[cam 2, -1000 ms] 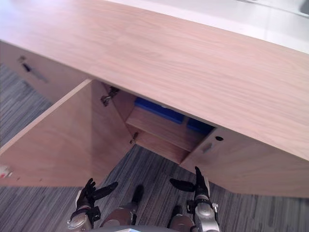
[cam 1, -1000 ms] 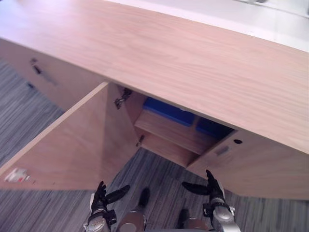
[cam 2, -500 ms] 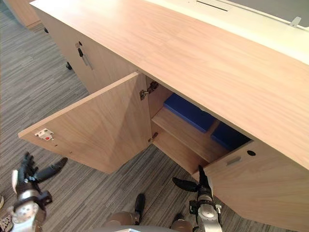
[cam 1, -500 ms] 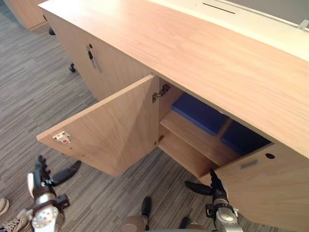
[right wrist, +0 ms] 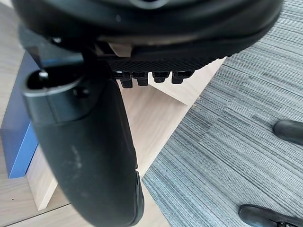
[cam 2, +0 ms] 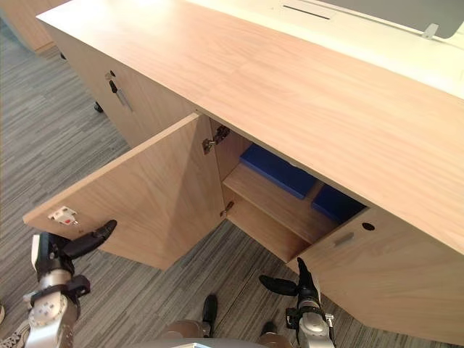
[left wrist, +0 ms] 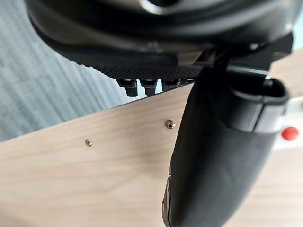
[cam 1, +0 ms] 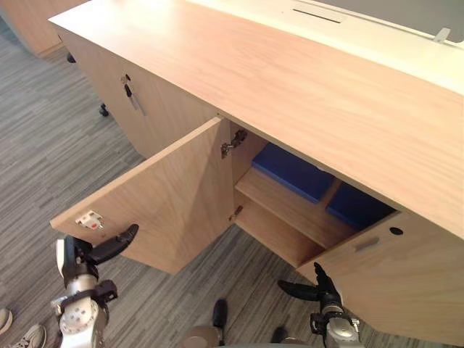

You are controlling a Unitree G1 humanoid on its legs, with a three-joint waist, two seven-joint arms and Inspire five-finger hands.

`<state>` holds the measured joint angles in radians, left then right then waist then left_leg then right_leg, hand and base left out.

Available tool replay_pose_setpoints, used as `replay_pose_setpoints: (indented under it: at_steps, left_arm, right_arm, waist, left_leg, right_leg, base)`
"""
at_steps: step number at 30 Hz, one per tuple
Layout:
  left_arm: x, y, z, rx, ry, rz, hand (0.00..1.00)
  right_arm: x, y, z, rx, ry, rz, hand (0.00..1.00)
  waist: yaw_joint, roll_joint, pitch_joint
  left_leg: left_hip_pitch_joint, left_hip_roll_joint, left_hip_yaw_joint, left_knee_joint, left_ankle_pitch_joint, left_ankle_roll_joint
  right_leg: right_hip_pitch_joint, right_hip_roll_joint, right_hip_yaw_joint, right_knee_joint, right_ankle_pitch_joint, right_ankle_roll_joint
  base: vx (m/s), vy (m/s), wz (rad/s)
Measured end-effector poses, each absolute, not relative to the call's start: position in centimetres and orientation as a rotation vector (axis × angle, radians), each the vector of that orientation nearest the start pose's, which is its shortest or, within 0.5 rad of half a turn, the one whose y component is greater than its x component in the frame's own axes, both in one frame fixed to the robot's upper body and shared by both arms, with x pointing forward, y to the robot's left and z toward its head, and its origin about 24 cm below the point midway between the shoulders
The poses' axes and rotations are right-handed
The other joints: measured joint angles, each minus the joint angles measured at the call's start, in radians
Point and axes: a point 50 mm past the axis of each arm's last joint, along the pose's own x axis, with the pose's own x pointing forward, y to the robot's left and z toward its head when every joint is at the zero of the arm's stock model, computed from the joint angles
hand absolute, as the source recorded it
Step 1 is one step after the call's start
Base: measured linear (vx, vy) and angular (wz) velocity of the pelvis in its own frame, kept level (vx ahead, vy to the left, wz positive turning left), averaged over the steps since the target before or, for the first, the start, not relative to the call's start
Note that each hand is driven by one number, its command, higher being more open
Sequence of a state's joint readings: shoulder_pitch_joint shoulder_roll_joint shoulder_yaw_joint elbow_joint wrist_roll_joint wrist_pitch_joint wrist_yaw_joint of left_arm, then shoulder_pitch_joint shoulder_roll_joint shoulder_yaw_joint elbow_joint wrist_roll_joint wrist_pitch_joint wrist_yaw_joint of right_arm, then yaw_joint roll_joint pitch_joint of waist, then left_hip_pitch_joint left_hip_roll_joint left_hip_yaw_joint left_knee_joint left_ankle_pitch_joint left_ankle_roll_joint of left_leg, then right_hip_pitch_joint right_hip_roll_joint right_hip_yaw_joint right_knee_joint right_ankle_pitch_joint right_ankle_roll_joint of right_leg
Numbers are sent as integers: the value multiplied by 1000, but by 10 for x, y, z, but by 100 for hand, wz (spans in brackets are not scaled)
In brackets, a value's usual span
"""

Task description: Walk over to the cabinet, pick up the folder, carry it to the office cabinet, place the folder inside the office cabinet, then close the office cabinet door

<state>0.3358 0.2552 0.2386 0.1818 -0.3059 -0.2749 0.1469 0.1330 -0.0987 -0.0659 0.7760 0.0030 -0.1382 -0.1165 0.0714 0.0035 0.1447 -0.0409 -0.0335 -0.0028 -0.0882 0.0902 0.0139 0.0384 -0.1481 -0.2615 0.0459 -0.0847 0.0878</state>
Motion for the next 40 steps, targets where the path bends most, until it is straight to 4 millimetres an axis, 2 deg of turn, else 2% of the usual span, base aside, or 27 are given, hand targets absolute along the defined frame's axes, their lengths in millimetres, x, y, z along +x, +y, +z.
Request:
replay_pose_setpoints:
  at_steps: [3,7,9,11,12,14,15,16,18,19,21,24,26,29,33,35,40]
  left_arm:
    - [131,271,-27,3,224,487,100]
    - [112,239,-57,-27,412,384,100]
    - [103,215,-76,-43,528,273,100]
    - [97,196,-86,-23,588,177,100]
    - [96,182,-89,2,611,94,100]
    - [96,162,-92,33,631,-44,100]
    - [100,146,-96,82,635,-142,100]
    - [107,142,-95,102,619,-175,100]
    - [149,132,-83,181,502,-278,100]
    - [242,160,-28,288,221,-127,100]
    - [253,175,-17,324,179,-63,100]
    - [263,193,-11,385,176,-48,100]
    - [279,227,-2,432,195,57,100]
    - [280,246,4,438,191,125,100]
    - [261,246,-12,401,238,132,100]
    - [244,243,-26,354,282,144,100]
    - [179,222,-78,206,497,118,100]
  right_arm:
    - [135,-204,-127,-103,770,-238,100]
    - [127,-206,-130,-98,790,-250,100]
    - [123,-206,-131,-98,802,-252,100]
    - [124,-205,-131,-97,801,-251,100]
    - [127,-204,-130,-96,792,-245,100]
    - [134,-200,-129,-94,777,-235,100]
    - [138,-195,-128,-99,765,-219,100]
    - [139,-194,-127,-99,763,-215,100]
    - [141,-190,-127,-101,761,-201,100]
    - [140,-195,-127,-116,766,-213,100]
    - [136,-196,-130,-119,791,-216,100]
    - [135,-200,-131,-124,797,-220,100]
    - [132,-206,-132,-127,813,-230,100]
    - [126,-215,-134,-139,836,-248,100]
    - [121,-219,-136,-134,865,-264,100]
    - [121,-219,-136,-128,865,-269,100]
    - [118,-229,-136,-94,872,-336,100]
  waist:
    - [2,5,-3]
    - [0,8,-5]
    - [-5,8,-5]
    - [-10,10,-5]
    - [-27,11,-5]
    - [-58,10,-5]
    - [-85,11,-5]
    - [-94,11,-5]
    - [-136,11,-5]
    - [-201,16,-5]
    - [-212,16,-5]
    - [-215,21,-6]
    - [-219,23,-5]
    - [-220,26,-5]
    - [-216,26,-5]
    - [-216,26,-5]
    - [-191,26,-5]
  left_leg:
    - [0,5,23,-4,-4,-6]
    - [-20,10,46,-4,-2,-8]
    - [-37,11,66,-2,-1,-10]
    - [-45,11,99,0,-1,-10]
    - [-53,11,117,0,-1,-11]
    - [-60,11,149,0,-1,-11]
    - [-61,11,185,1,-5,-6]
    - [-61,11,198,1,-7,-6]
    - [-65,12,239,1,-14,-6]
    - [-66,16,319,1,-23,11]
    - [-60,18,310,1,-23,12]
    - [-49,24,304,1,-23,11]
    - [-30,34,304,1,-24,10]
    - [-23,38,304,1,-27,5]
    - [-21,35,314,-4,-31,-5]
    - [-19,35,321,-5,-30,-7]
    - [-19,40,328,-5,-30,-9]
  right_leg:
    - [-15,5,36,1,2,-5]
    - [-50,18,103,1,2,3]
    - [-81,27,154,11,3,5]
    - [-111,27,192,25,6,9]
    - [-133,27,216,33,8,12]
    - [-159,28,250,42,11,15]
    - [-179,29,286,42,22,13]
    - [-186,29,298,41,27,12]
    - [-206,31,331,32,42,-3]
    - [-204,35,398,-54,135,13]
    - [-198,41,401,-71,146,17]
    - [-193,46,399,-71,149,15]
    - [-176,53,400,-71,156,11]
    - [-174,53,400,-71,162,8]
    - [-179,53,409,-73,167,2]
    - [-179,53,414,-80,164,-5]
    - [-178,57,414,-92,162,-4]
  base:
    - [-105,32,-22]
    - [-80,27,-18]
    - [-47,32,-15]
    - [-19,35,-46]
    - [-20,45,-53]
    - [-23,54,-61]
    - [-15,56,-75]
    - [-9,46,-81]
    - [74,15,-98]
    - [208,-21,-123]
    - [192,-45,-66]
    - [80,-48,-11]
    - [7,-46,-9]
    - [-73,-34,-8]
    - [-113,-23,-9]
    - [-90,-30,-13]
    - [-22,-18,-4]
